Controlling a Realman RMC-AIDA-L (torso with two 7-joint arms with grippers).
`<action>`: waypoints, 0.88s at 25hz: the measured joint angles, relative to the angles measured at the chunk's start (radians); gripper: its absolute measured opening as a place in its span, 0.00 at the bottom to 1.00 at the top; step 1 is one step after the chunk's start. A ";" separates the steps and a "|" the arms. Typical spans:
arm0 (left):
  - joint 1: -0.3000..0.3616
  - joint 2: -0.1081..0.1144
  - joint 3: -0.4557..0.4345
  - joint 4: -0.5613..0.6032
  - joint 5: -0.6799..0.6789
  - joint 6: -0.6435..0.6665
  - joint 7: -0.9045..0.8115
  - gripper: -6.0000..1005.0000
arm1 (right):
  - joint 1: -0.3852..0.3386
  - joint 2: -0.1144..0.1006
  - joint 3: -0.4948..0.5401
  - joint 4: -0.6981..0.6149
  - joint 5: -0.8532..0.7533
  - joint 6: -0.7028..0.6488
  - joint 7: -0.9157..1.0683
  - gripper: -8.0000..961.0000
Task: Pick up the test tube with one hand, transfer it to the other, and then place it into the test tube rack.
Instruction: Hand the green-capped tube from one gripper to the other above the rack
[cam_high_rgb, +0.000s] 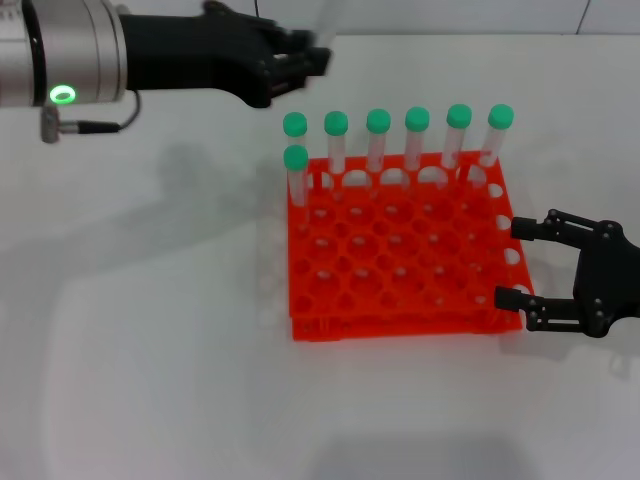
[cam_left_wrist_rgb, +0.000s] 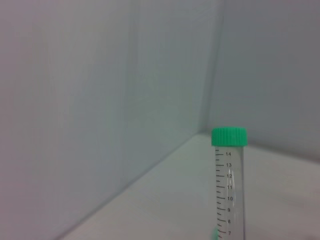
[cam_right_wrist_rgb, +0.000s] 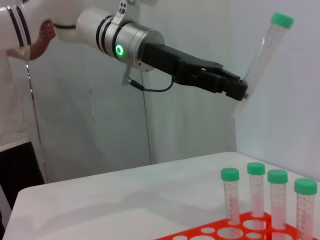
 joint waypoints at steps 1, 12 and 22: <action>-0.005 0.002 -0.002 -0.031 -0.034 0.021 0.034 0.20 | 0.001 -0.001 0.000 0.000 0.000 -0.002 0.003 0.88; -0.206 0.056 -0.006 -0.468 0.009 0.186 0.309 0.20 | 0.000 -0.026 0.024 -0.051 0.000 -0.042 0.072 0.87; -0.230 0.043 -0.007 -0.515 0.038 0.129 0.370 0.20 | 0.030 -0.036 0.203 -0.067 0.000 -0.117 0.224 0.87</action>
